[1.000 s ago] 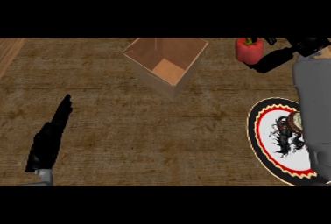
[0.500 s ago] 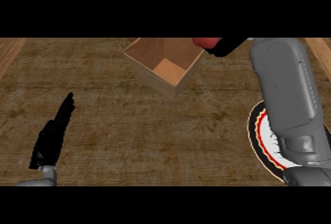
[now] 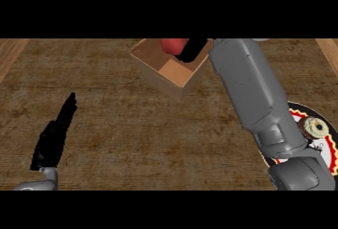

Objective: Pick the bell pepper from the plate and place it in the cardboard box

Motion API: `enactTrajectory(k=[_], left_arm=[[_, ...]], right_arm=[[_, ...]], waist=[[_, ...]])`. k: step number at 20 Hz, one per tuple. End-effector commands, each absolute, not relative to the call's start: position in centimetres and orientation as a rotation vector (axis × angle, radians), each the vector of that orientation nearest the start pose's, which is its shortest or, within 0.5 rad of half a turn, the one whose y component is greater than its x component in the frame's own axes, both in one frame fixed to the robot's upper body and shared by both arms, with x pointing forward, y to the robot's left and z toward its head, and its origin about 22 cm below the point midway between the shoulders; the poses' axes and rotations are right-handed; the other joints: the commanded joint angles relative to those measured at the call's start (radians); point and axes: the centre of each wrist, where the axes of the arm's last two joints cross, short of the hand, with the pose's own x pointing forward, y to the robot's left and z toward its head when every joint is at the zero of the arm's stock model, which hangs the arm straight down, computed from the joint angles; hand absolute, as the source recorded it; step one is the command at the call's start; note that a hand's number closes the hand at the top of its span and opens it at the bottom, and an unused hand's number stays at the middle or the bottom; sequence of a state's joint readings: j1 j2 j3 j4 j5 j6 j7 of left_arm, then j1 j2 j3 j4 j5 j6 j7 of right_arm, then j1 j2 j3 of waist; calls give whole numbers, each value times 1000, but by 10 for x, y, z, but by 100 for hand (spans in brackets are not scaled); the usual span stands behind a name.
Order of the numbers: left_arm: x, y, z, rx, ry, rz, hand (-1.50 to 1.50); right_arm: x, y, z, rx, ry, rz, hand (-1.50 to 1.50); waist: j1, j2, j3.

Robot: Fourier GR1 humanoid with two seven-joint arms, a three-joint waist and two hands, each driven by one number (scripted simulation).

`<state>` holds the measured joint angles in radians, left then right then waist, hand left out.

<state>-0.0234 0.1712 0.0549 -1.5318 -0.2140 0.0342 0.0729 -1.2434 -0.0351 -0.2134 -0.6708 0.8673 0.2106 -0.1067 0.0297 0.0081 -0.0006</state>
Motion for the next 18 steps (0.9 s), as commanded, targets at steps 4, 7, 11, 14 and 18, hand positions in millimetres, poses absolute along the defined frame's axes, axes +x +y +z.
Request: enactTrajectory(k=[4,7,11,14,18], left_arm=[[253,281,8,343,-1465,-233,0],[250,262,13,335,-1480,-246,0],[256,271,18,340,-1493,-255,0],[251,278,17,340,-1483,-273,0],[255,273,22,334,-1493,-244,0]], right_arm=[[459,-65,169,-455,-1631,1150,150],[459,-69,147,-423,-1559,1099,-150],[458,-68,131,-415,-1590,1045,-150],[459,-72,130,-357,-1635,956,-150],[463,-81,143,-283,-1762,650,-150]], waist=[[17,9,0],[33,13,0],[46,13,0],[49,17,1],[42,17,2]])
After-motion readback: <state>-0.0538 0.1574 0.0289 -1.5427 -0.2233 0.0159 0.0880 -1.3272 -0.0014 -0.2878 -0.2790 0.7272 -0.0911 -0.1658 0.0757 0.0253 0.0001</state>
